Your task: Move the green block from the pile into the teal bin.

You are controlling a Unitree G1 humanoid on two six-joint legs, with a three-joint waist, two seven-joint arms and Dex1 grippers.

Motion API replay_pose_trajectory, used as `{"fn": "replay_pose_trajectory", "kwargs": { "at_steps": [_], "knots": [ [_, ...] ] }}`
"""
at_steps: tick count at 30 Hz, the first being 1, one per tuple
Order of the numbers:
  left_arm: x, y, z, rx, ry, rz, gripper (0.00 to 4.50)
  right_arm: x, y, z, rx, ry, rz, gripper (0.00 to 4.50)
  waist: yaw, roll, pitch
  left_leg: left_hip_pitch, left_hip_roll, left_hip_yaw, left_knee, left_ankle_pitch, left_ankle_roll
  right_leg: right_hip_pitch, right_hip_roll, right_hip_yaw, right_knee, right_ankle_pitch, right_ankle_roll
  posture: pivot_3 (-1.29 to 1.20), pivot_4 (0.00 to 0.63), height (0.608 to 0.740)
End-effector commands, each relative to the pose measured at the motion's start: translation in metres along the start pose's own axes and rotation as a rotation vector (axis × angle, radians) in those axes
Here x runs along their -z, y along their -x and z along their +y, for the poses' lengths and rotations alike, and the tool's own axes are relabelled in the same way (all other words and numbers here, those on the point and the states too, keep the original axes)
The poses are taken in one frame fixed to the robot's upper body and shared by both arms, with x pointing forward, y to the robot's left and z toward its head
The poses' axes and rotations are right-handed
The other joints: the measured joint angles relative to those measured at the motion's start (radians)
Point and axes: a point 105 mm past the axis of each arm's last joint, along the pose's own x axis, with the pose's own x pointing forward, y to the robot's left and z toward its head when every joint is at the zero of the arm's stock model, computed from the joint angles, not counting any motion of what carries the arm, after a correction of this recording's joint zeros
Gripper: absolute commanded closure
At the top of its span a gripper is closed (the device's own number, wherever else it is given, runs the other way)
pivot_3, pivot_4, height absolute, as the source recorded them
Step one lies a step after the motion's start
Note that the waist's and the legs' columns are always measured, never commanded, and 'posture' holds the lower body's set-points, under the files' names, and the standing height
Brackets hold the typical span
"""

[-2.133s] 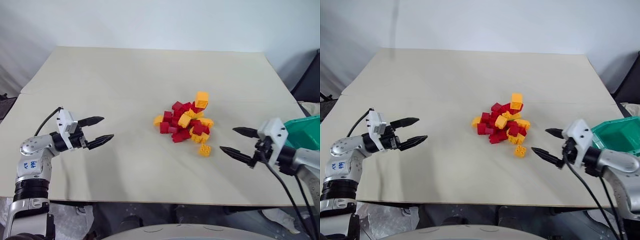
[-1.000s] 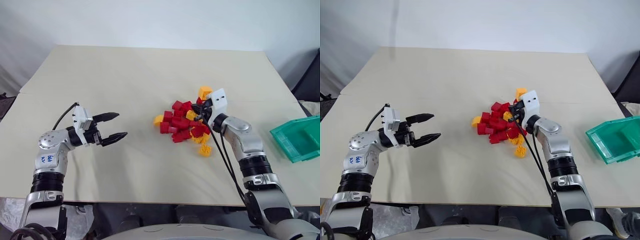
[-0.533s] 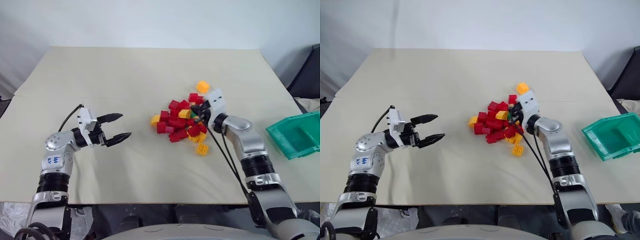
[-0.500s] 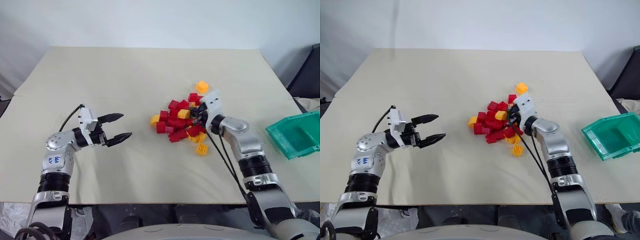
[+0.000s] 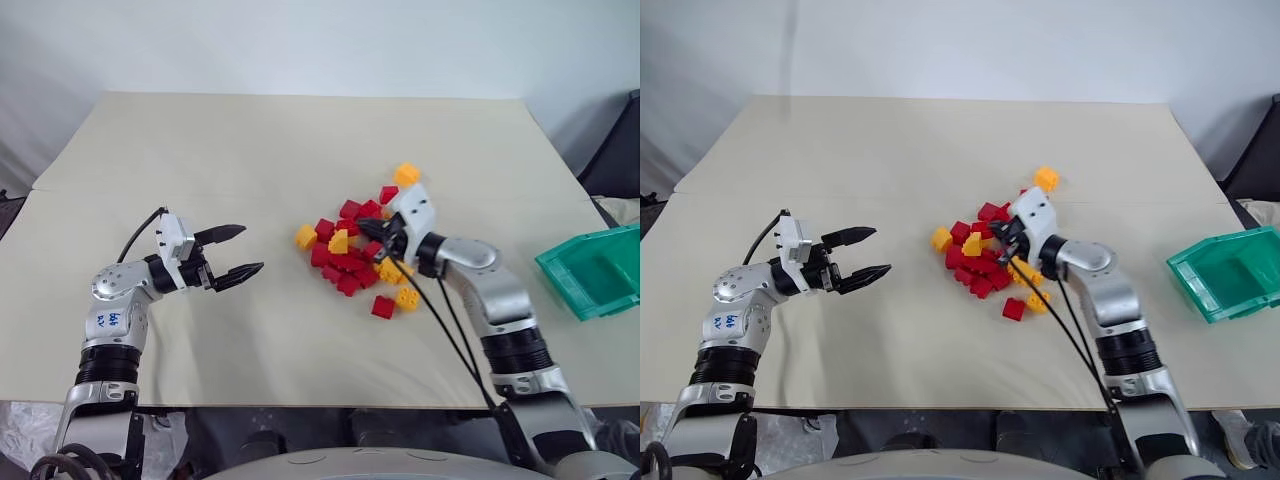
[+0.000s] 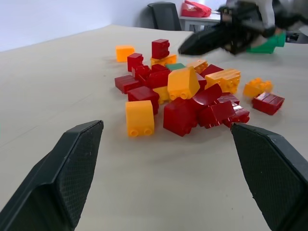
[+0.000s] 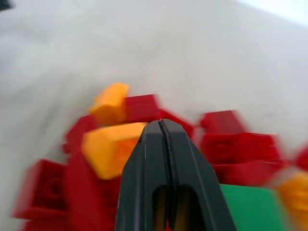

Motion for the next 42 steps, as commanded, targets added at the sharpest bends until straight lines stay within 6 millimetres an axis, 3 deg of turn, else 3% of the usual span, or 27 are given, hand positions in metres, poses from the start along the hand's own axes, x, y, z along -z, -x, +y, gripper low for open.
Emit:
{"fn": "replay_pose_trajectory", "kwargs": {
  "at_steps": [1, 4, 11, 15, 17, 20, 24, 27, 29, 33, 37, 42],
  "knots": [
    [-0.009, -0.002, 0.004, 0.009, -0.038, -0.011, 0.00, -0.016, 0.038, -0.036, 0.073, 0.030, 0.050, 4.32, 0.004, 0.001, 0.000, 0.000, 0.000, 0.000, 0.000, 0.000, 0.000, 0.000, 0.000, 0.000, 0.000, 0.000, 0.000, 0.00, 0.150, 0.740],
    [-0.008, -0.003, 0.004, 0.019, -0.037, -0.009, 0.00, -0.014, 0.068, -0.043, 0.042, 0.082, 0.115, 3.59, 0.021, 0.002, 0.001, -0.001, -0.001, 0.000, 0.000, 0.000, 0.000, 0.000, 0.001, 0.000, -0.002, 0.000, 0.000, 0.00, 0.150, 0.740],
    [-0.008, -0.005, 0.007, 0.026, -0.038, -0.011, 0.00, -0.013, 0.140, -0.065, 0.084, 0.108, 0.272, 1.23, 0.021, 0.003, 0.002, -0.001, -0.002, 0.006, 0.000, 0.000, 0.001, 0.002, 0.003, 0.000, -0.003, 0.000, 0.000, 0.00, 0.150, 0.740],
    [-0.008, -0.005, 0.009, 0.025, -0.040, -0.013, 0.00, -0.019, 0.151, -0.064, 0.089, 0.124, 0.293, 0.03, 0.014, 0.004, 0.002, 0.001, -0.006, 0.007, 0.000, -0.001, 0.001, 0.002, 0.004, 0.001, -0.003, 0.000, 0.000, 0.00, 0.150, 0.740],
    [-0.009, -0.005, 0.010, 0.022, -0.041, -0.016, 0.00, -0.029, 0.148, -0.060, 0.077, 0.148, 0.271, 0.03, 0.013, 0.003, 0.002, 0.002, -0.006, 0.007, 0.000, -0.001, 0.001, 0.002, 0.005, 0.002, -0.004, 0.000, 0.000, 0.00, 0.150, 0.740],
    [-0.009, -0.007, 0.011, 0.022, -0.044, -0.019, 0.00, -0.034, 0.132, -0.058, 0.081, 0.143, 0.250, 0.03, 0.012, 0.004, 0.003, 0.002, -0.006, 0.007, 0.001, 0.000, 0.001, 0.002, 0.006, 0.002, -0.003, 0.000, 0.000, 0.00, 0.150, 0.740],
    [-0.010, -0.008, 0.011, 0.025, -0.048, -0.022, 0.00, -0.025, 0.105, -0.046, 0.023, 0.018, 0.362, 0.03, 0.013, 0.004, 0.003, 0.002, -0.006, 0.005, 0.002, 0.000, 0.001, 0.001, 0.005, 0.003, -0.003, 0.000, 0.000, 0.00, 0.150, 0.740],
    [-0.011, -0.009, 0.009, 0.024, -0.050, -0.033, 0.00, -0.015, 0.059, -0.044, 0.019, -0.073, 0.478, 0.03, 0.006, 0.005, 0.003, 0.002, -0.001, 0.003, 0.002, 0.000, 0.001, 0.001, 0.003, 0.003, -0.003, 0.000, 0.000, 0.00, 0.150, 0.740],
    [-0.011, -0.010, 0.008, 0.022, -0.052, -0.038, 0.00, -0.014, 0.042, -0.045, 0.027, -0.091, 0.513, 0.03, 0.005, 0.005, 0.004, 0.002, -0.001, 0.003, 0.002, 0.000, 0.001, 0.000, 0.001, 0.004, -0.002, 0.000, 0.000, 0.00, 0.150, 0.740],
    [-0.010, -0.009, 0.005, 0.016, -0.053, -0.044, 0.00, -0.005, 0.017, -0.047, 0.041, -0.154, 0.592, 0.03, 0.017, 0.005, 0.004, -0.004, 0.000, 0.003, 0.002, 0.000, 0.000, -0.007, 0.001, 0.002, 0.003, 0.000, 0.000, 0.00, 0.150, 0.740],
    [-0.008, -0.006, 0.000, 0.002, -0.052, -0.050, 0.00, 0.006, -0.008, -0.035, 0.003, -0.188, 0.660, 0.03, 0.019, 0.006, 0.004, -0.015, -0.002, 0.004, 0.004, 0.000, 0.000, -0.019, -0.002, 0.002, 0.005, 0.000, 0.000, 0.00, 0.150, 0.740],
    [-0.005, -0.002, -0.005, -0.013, -0.048, -0.050, 0.00, 0.017, -0.024, -0.032, 0.012, -0.184, 0.695, 0.03, 0.019, 0.006, 0.004, -0.016, -0.002, 0.004, 0.003, 0.000, 0.000, -0.020, -0.002, 0.000, 0.005, 0.000, 0.000, 0.00, 0.150, 0.740]
  ]
}}
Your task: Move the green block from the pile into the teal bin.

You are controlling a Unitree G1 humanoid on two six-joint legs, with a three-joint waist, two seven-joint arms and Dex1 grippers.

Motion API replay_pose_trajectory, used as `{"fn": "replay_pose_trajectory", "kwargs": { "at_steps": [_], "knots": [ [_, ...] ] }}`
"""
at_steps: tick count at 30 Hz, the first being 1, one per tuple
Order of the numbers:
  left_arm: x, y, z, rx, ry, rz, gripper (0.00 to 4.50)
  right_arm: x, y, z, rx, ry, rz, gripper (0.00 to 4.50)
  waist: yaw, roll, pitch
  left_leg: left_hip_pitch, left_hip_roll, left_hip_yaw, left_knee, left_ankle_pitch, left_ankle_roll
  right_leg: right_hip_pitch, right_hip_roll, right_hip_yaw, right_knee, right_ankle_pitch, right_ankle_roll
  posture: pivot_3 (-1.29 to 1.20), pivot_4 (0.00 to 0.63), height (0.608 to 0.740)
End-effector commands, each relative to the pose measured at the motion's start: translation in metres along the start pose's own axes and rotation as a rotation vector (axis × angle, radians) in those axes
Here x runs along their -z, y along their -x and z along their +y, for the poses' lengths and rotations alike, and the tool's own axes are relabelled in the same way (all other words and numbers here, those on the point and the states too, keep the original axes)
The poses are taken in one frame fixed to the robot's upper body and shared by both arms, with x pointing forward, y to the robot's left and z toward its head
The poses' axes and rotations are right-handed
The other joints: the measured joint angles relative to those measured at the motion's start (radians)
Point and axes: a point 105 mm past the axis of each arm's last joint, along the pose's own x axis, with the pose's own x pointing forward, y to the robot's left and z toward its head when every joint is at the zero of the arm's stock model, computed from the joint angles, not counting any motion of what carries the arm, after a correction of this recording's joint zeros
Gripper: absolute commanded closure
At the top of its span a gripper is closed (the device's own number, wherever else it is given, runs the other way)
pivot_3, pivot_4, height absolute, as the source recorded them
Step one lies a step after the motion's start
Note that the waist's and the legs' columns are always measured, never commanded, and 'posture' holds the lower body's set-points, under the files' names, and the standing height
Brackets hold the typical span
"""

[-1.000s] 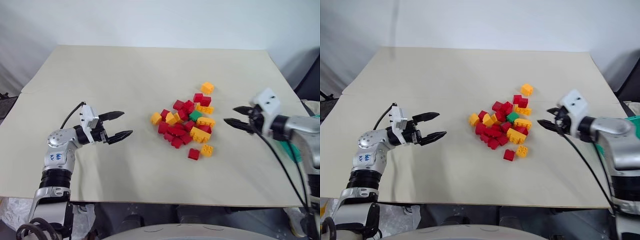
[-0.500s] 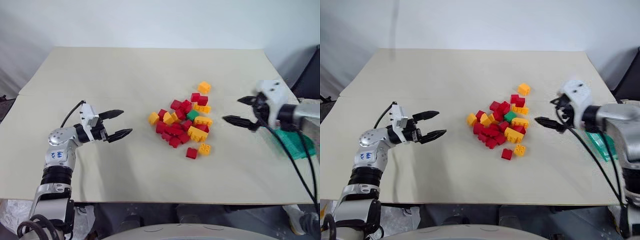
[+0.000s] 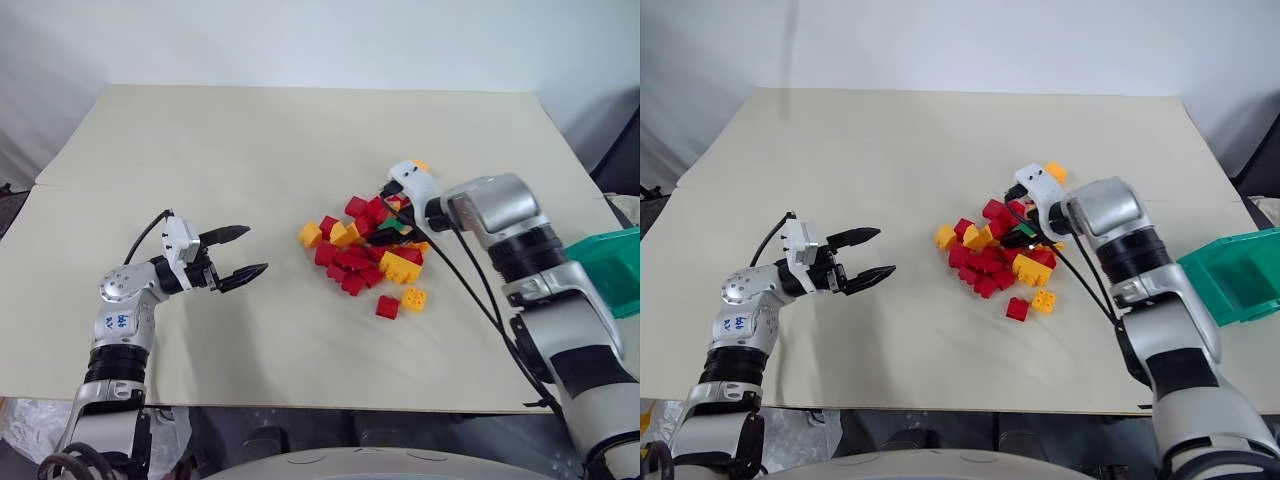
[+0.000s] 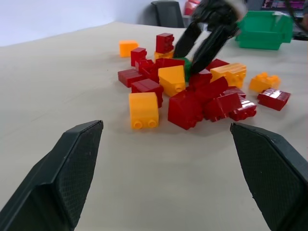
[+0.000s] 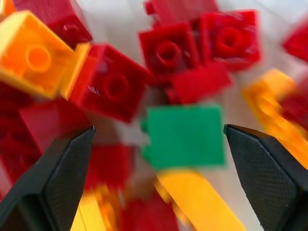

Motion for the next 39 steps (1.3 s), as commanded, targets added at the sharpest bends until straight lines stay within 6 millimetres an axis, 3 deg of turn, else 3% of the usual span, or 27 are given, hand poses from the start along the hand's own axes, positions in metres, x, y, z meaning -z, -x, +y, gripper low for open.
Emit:
{"fn": "replay_pose_trajectory", "kwargs": {
  "at_steps": [1, 5, 10, 17, 22, 24, 26, 30, 33, 36, 39],
  "knots": [
    [-0.011, 0.003, -0.001, -0.014, -0.035, -0.033, 0.00, 0.000, -0.004, -0.007, 0.045, 0.011, 0.027, 0.03, 0.002, 0.000, 0.000, 0.000, 0.000, 0.000, 0.000, 0.000, 0.000, 0.000, 0.000, -0.001, 0.000, 0.000, 0.000, 0.00, 0.150, 0.740],
    [-0.010, 0.004, -0.003, -0.020, -0.033, -0.031, 0.00, -0.002, -0.003, -0.009, 0.053, 0.028, 0.035, 0.87, 0.001, 0.000, 0.000, 0.000, -0.002, -0.001, 0.000, 0.000, 0.000, 0.000, 0.000, -0.001, 0.001, 0.000, 0.000, 0.00, 0.150, 0.740],
    [-0.011, 0.003, -0.005, -0.012, -0.035, -0.031, 0.00, 0.000, 0.006, -0.015, 0.070, 0.050, 0.039, 2.38, 0.000, 0.000, 0.000, 0.000, -0.002, -0.001, 0.000, 0.000, 0.000, 0.000, 0.000, -0.001, 0.001, 0.000, 0.000, 0.00, 0.150, 0.740],
    [-0.024, -0.024, -0.007, 0.063, -0.060, -0.066, 0.00, -0.026, 0.055, -0.034, 0.149, 0.026, -0.179, 2.38, 0.002, 0.000, 0.000, 0.000, -0.003, -0.001, 0.000, 0.000, 0.000, 0.000, 0.002, -0.001, 0.001, 0.000, 0.000, 0.00, 0.150, 0.740],
    [-0.028, -0.053, -0.018, 0.146, -0.061, -0.076, 0.00, -0.020, 0.096, -0.046, 0.227, 0.121, -0.313, 2.38, 0.009, 0.000, 0.000, -0.001, -0.008, -0.001, 0.000, 0.000, 0.000, 0.001, 0.001, -0.003, 0.000, 0.000, 0.000, 0.00, 0.150, 0.740],
    [-0.032, -0.073, -0.027, 0.197, -0.074, -0.086, 0.00, -0.004, 0.119, -0.058, 0.303, 0.168, -0.312, 2.38, 0.012, 0.000, 0.000, -0.001, -0.009, -0.001, 0.001, 0.000, 0.001, 0.001, 0.000, -0.003, -0.001, 0.000, 0.000, 0.00, 0.150, 0.740],
    [-0.038, -0.096, -0.035, 0.247, -0.097, -0.099, 0.00, 0.009, 0.154, -0.068, 0.408, 0.266, -0.345, 2.38, 0.031, 0.001, 0.000, -0.002, -0.010, 0.000, 0.001, 0.000, 0.002, 0.001, 0.000, -0.002, -0.001, 0.001, 0.001, 0.00, 0.150, 0.740],
    [-0.045, -0.121, -0.047, 0.313, -0.115, -0.112, 0.00, 0.034, 0.199, -0.080, 0.534, 0.248, -0.298, 2.38, 0.027, 0.001, 0.001, -0.002, -0.012, 0.008, 0.001, 0.001, 0.003, 0.002, 0.000, -0.001, -0.003, 0.001, 0.003, 0.00, 0.150, 0.740],
    [-0.045, -0.141, -0.059, 0.370, -0.120, -0.098, 0.00, 0.079, 0.238, -0.109, 0.708, 0.164, -0.123, 2.38, 0.028, 0.001, 0.001, 0.003, -0.010, 0.011, 0.001, 0.000, 0.003, 0.005, 0.003, 0.002, -0.003, 0.002, 0.003, 0.00, 0.150, 0.740],
    [-0.047, -0.152, -0.067, 0.408, -0.113, -0.118, 0.00, 0.105, 0.257, -0.121, 0.792, 0.128, -0.013, 2.38, 0.025, 0.001, 0.001, 0.005, -0.010, 0.013, 0.001, 0.001, 0.005, 0.007, 0.004, 0.004, -0.005, 0.002, 0.004, 0.00, 0.150, 0.740],
    [-0.049, -0.162, -0.071, 0.430, -0.111, -0.127, 0.00, 0.114, 0.258, -0.127, 0.820, 0.106, 0.008, 2.38, 0.014, 0.000, 0.001, 0.011, -0.011, 0.021, 0.000, 0.001, 0.005, 0.008, 0.004, 0.012, -0.004, 0.003, 0.005, 0.00, 0.150, 0.740]
  ]
}}
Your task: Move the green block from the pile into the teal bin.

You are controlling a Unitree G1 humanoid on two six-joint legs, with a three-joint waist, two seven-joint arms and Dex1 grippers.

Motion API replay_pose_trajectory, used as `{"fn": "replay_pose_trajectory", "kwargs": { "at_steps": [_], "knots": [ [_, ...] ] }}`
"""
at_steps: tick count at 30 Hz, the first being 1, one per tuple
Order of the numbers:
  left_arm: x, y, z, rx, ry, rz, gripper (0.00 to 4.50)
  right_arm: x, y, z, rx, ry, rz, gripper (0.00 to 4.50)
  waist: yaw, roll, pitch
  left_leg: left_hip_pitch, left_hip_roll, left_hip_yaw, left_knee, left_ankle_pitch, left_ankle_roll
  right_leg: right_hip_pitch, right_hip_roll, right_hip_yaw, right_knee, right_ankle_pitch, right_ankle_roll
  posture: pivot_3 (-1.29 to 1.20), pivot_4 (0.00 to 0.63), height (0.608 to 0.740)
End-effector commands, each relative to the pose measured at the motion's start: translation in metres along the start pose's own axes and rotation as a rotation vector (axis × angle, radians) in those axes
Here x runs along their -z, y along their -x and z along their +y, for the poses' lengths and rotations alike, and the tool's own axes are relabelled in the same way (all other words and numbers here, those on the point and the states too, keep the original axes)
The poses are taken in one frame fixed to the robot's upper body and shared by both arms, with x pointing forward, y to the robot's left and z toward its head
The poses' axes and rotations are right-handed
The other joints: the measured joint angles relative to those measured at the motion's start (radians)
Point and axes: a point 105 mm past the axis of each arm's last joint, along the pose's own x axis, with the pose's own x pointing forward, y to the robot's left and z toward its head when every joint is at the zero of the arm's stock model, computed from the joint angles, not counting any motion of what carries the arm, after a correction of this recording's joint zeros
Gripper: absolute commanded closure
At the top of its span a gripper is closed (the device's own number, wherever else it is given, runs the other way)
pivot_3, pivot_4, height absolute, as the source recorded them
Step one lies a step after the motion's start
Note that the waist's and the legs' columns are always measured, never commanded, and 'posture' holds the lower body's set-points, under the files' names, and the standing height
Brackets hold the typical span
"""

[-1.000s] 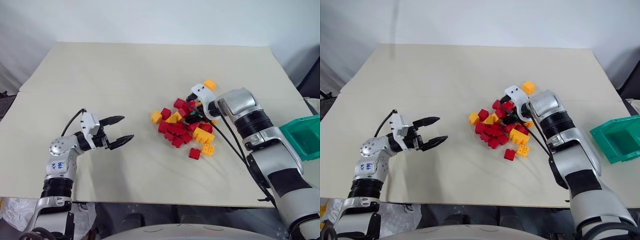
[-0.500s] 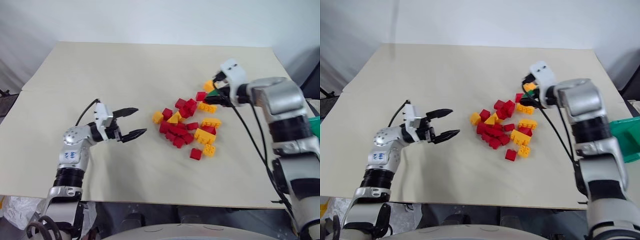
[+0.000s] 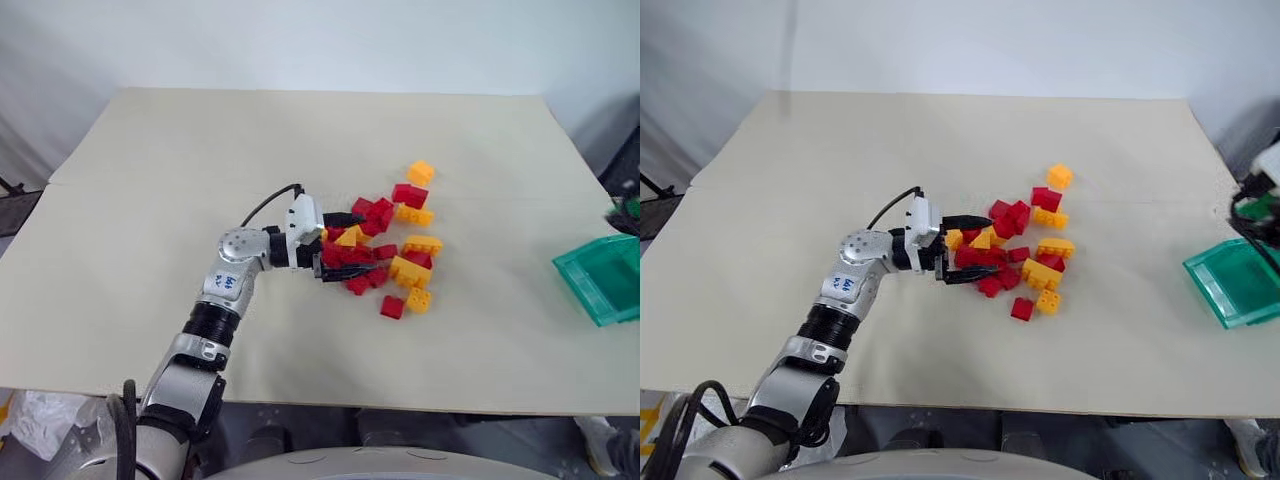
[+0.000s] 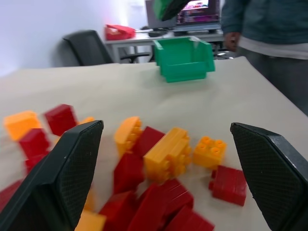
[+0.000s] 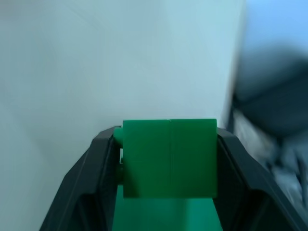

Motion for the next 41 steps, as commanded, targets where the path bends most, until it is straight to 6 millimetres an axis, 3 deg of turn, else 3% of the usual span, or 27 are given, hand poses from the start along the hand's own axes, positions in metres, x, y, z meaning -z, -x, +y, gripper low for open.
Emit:
{"fn": "replay_pose_trajectory", "kwargs": {
  "at_steps": [1, 3, 5, 10, 15, 19, 23, 26, 28, 33, 38, 41],
  "knots": [
    [-0.014, -0.013, 0.002, 0.039, -0.058, -0.029, 0.00, -0.007, 0.009, -0.016, 0.080, 0.005, -0.031, 2.38, -0.010, 0.000, 0.000, 0.001, 0.000, 0.001, 0.000, 0.000, 0.001, 0.001, 0.000, 0.002, 0.000, 0.001, 0.001, 0.00, 0.150, 0.740],
    [-0.016, -0.017, 0.001, 0.055, -0.066, -0.037, 0.00, 0.011, -0.003, -0.019, 0.118, 0.001, 0.059, 2.38, -0.018, -0.001, 0.000, 0.002, -0.001, 0.002, 0.000, 0.001, 0.002, 0.001, 0.001, 0.004, 0.000, 0.001, 0.003, 0.00, 0.150, 0.740],
    [-0.020, -0.020, 0.000, 0.074, -0.067, -0.058, 0.00, 0.024, -0.011, -0.025, 0.168, -0.008, 0.124, 1.66, -0.022, -0.001, 0.000, 0.006, -0.001, 0.004, -0.001, 0.001, 0.002, 0.004, 0.002, 0.006, 0.000, 0.002, 0.003, 0.00, 0.150, 0.740],
    [-0.020, -0.017, 0.006, 0.048, -0.066, -0.048, 0.00, 0.010, -0.020, -0.017, 0.126, -0.002, 0.073, 0.06, -0.026, 0.000, 0.000, 0.007, -0.001, 0.006, -0.001, 0.001, 0.002, 0.004, 0.003, 0.010, 0.001, 0.002, 0.004, 0.00, 0.150, 0.740],
    [-0.018, 0.000, 0.014, -0.009, -0.051, -0.043, 0.00, -0.004, -0.017, -0.015, 0.102, 0.000, -0.008, 0.02, -0.017, -0.001, 0.001, 0.005, -0.001, 0.005, -0.001, 0.001, 0.002, 0.002, 0.003, 0.011, 0.001, 0.003, 0.005, 0.00, 0.150, 0.740],
    [-0.016, 0.020, 0.019, -0.082, -0.033, -0.019, 0.00, -0.026, -0.015, 0.010, -0.037, 0.031, -0.141, 0.02, -0.020, -0.001, 0.001, 0.006, 0.000, 0.005, -0.001, 0.001, 0.002, 0.002, 0.003, 0.011, 0.001, 0.003, 0.005, 0.00, 0.150, 0.740],
    [-0.011, 0.062, 0.017, -0.143, 0.009, 0.020, 0.00, -0.048, -0.010, 0.064, -0.272, 0.136, -0.296, 0.02, -0.022, -0.001, 0.001, 0.006, 0.001, 0.003, -0.001, 0.001, 0.002, 0.001, 0.005, 0.012, 0.002, 0.003, 0.005, 0.00, 0.150, 0.740],
    [0.000, 0.104, 0.012, -0.195, 0.025, 0.113, 0.00, -0.060, 0.001, 0.106, -0.471, 0.208, -0.438, 0.02, -0.022, -0.001, 0.001, 0.006, 0.002, 0.002, -0.001, 0.001, 0.002, 0.001, 0.005, 0.012, 0.003, 0.003, 0.005, 0.00, 0.150, 0.740],
    [0.001, 0.129, 0.012, -0.251, 0.023, 0.153, 0.00, -0.059, 0.005, 0.123, -0.563, 0.204, -0.507, 0.02, -0.021, -0.002, 0.001, 0.006, 0.002, 0.002, -0.001, 0.001, 0.002, 0.001, 0.004, 0.012, 0.004, 0.003, 0.005, 0.00, 0.150, 0.740],
    [0.002, 0.192, 0.010, -0.416, 0.043, 0.235, 0.00, -0.019, -0.002, 0.147, -0.762, 0.220, -0.565, 0.02, -0.013, -0.004, 0.001, 0.006, 0.003, 0.003, 0.000, 0.001, 0.002, 0.004, 0.001, 0.006, 0.002, 0.003, 0.005, 0.00, 0.150, 0.740],
    [0.001, 0.225, 0.006, -0.526, 0.075, 0.274, 0.00, -0.017, -0.007, 0.152, -0.818, 0.172, -0.681, 0.02, -0.018, -0.004, 0.001, 0.010, 0.004, 0.003, 0.002, -0.001, 0.006, 0.013, -0.003, 0.003, -0.001, 0.004, 0.007, 0.00, 0.150, 0.740],
    [-0.003, 0.231, 0.003, -0.552, 0.047, 0.283, 0.00, -0.013, -0.013, 0.156, -0.813, 0.153, -0.670, 0.02, -0.020, -0.004, 0.001, 0.012, 0.005, 0.001, 0.001, -0.002, 0.008, 0.014, -0.003, 0.003, -0.001, 0.004, 0.007, 0.00, 0.150, 0.740]
  ]
}}
